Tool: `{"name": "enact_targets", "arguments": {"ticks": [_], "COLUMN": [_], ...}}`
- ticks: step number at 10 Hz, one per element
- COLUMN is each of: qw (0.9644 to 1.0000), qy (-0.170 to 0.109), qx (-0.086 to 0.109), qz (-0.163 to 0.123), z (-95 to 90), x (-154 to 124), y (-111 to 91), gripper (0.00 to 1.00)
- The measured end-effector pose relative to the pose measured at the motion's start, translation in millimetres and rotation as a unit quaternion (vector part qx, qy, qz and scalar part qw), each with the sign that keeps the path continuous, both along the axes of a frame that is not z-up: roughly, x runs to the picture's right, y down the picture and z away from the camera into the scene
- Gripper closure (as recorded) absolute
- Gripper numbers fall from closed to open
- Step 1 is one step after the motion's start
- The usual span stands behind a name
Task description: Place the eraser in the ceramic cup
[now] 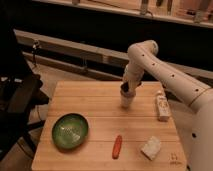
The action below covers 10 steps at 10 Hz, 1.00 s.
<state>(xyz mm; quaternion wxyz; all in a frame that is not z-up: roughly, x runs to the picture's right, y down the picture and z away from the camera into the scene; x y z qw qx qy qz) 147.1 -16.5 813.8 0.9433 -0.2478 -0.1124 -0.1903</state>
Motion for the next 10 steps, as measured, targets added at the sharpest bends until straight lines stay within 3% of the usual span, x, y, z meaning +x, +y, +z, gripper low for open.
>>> {"name": "enact_targets", "arguments": {"ticks": [1,3,10], "qw": [1.0,1.0,0.9998], "qy": [-0.001,0.0,0.001], "qx": [0.0,0.0,0.008], "qz": [0.0,-0.001,0.016], "z": [0.2,0.7,0.1], "x": [0.0,0.9,8.2], "y": [0.1,0.7,-0.8], "gripper": [0.3,0.2,0.2]}}
